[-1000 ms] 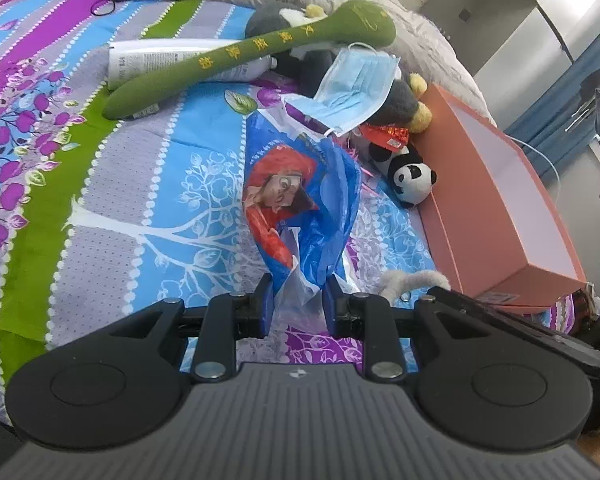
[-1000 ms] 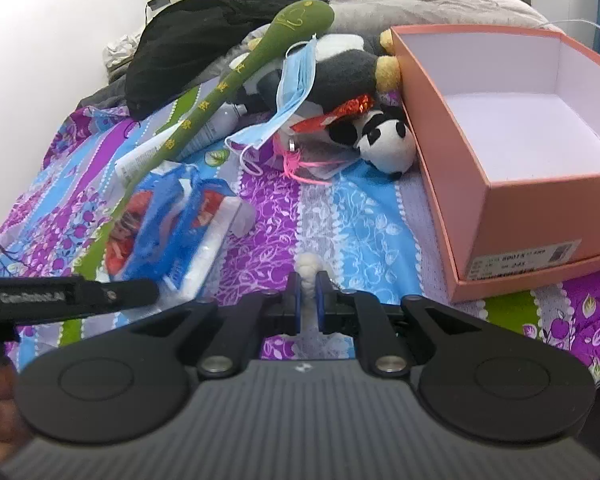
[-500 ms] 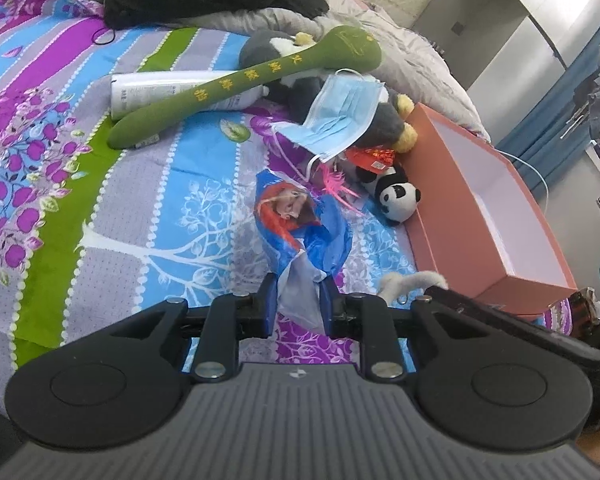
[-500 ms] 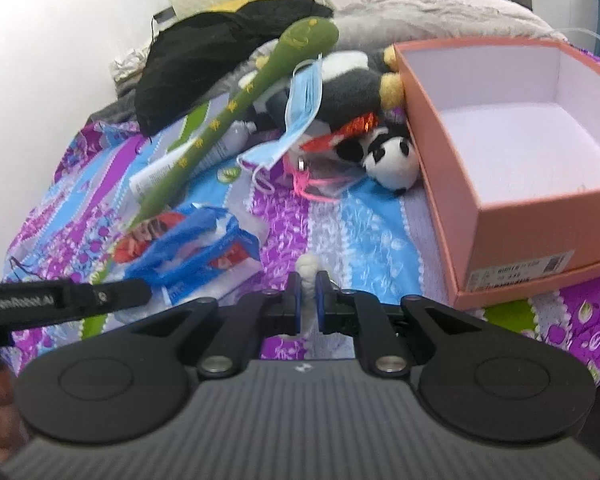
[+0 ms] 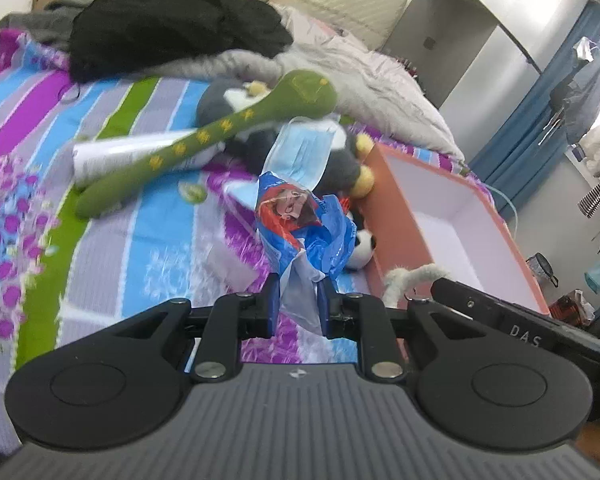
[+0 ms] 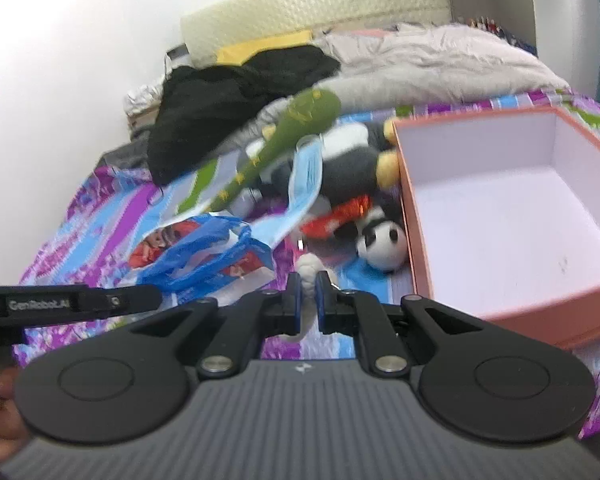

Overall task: Organize soft objects
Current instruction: 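Carry the blue bag with the left tool while the right tool carries the ring over the box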

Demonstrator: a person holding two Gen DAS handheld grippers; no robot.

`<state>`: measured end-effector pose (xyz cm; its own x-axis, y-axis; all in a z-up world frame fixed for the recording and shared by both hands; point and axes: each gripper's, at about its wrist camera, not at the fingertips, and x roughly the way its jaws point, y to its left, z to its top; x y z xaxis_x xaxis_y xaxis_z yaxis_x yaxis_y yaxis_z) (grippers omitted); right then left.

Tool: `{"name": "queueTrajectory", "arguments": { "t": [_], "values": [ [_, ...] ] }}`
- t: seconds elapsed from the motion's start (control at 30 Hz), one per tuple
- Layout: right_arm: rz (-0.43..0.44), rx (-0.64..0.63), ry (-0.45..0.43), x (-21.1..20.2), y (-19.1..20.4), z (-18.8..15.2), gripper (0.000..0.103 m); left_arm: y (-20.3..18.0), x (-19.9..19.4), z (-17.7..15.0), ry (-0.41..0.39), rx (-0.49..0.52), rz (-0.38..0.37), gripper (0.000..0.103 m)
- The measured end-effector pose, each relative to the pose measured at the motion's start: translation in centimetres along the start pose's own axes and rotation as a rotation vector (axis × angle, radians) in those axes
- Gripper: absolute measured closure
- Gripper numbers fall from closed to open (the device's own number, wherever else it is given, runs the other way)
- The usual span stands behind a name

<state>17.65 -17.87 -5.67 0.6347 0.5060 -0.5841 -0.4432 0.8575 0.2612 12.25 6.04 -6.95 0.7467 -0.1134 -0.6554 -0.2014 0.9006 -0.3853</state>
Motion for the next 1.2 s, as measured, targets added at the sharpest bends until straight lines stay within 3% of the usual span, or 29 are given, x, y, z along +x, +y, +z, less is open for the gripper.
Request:
{"name": "queueTrajectory", "arguments": {
  "t": [0.4,0.73,0.97,1.2],
  "values": [
    [0.003,-0.075,-0.086,-1.9,-1.5,6.4,0.092,-4.9,0.1,6.2,-0.041,0.083,-0.055,0.080],
    [-0.111,-0.117,-0.145,-3.3,-5.4,10.6,0.092,-12.3,2.8,9.7,-0.030,0.205,-0.123,0.080],
    [-0.233,-0.104,-0.059,-1.2,-10.1,12.2,0.092,-17.5,8.7,10.8,0.055,0.262,-0.141,0.080],
    [-0.288,-0.007,0.075,1.5,-16.0,11.0,0.092,-22.0,15.1,10.0,0.169,0.337,-0.099,0.080]
  ]
}}
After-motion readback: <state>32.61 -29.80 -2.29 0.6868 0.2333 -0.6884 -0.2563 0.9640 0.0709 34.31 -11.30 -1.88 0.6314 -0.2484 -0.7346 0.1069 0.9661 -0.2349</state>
